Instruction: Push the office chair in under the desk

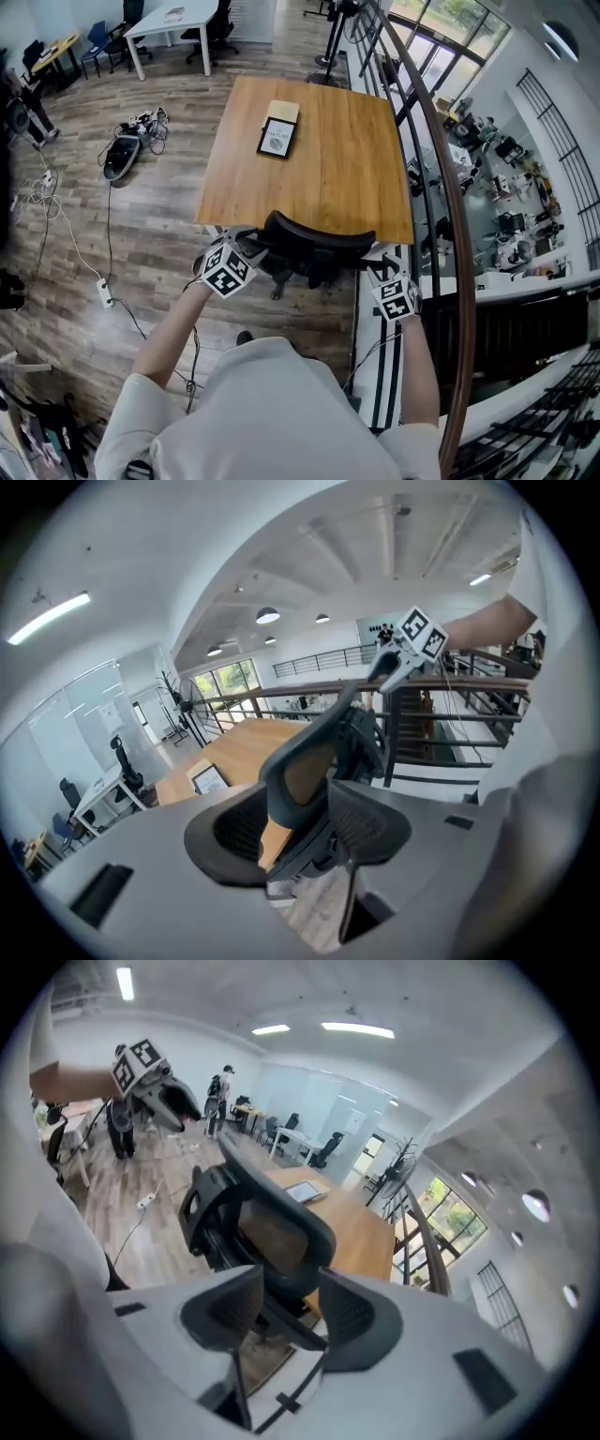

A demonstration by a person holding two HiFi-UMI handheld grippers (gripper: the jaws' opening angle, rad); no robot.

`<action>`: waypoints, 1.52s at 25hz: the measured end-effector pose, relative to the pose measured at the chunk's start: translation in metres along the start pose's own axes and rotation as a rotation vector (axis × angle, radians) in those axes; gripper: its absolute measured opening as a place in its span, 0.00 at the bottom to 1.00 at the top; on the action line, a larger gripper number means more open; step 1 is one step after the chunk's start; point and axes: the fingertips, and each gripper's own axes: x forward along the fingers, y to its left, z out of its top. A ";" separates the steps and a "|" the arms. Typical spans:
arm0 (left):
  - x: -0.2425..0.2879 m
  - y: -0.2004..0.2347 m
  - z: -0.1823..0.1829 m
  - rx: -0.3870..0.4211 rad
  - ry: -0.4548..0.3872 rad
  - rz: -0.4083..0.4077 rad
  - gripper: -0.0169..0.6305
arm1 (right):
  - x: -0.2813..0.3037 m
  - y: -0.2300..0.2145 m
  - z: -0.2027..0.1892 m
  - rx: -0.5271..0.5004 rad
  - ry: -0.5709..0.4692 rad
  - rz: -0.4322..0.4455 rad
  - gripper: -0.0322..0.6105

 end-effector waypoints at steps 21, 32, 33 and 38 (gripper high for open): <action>-0.059 0.006 0.063 -0.343 -0.336 0.144 0.05 | -0.089 0.009 0.075 0.388 -0.451 -0.077 0.05; -0.074 0.005 0.072 -0.374 -0.397 0.159 0.02 | -0.111 0.003 0.085 0.397 -0.519 -0.105 0.05; -0.074 0.004 0.072 -0.377 -0.398 0.159 0.02 | -0.111 0.003 0.084 0.399 -0.520 -0.106 0.05; -0.075 0.006 0.073 -0.376 -0.397 0.158 0.02 | -0.113 0.001 0.085 0.407 -0.522 -0.104 0.05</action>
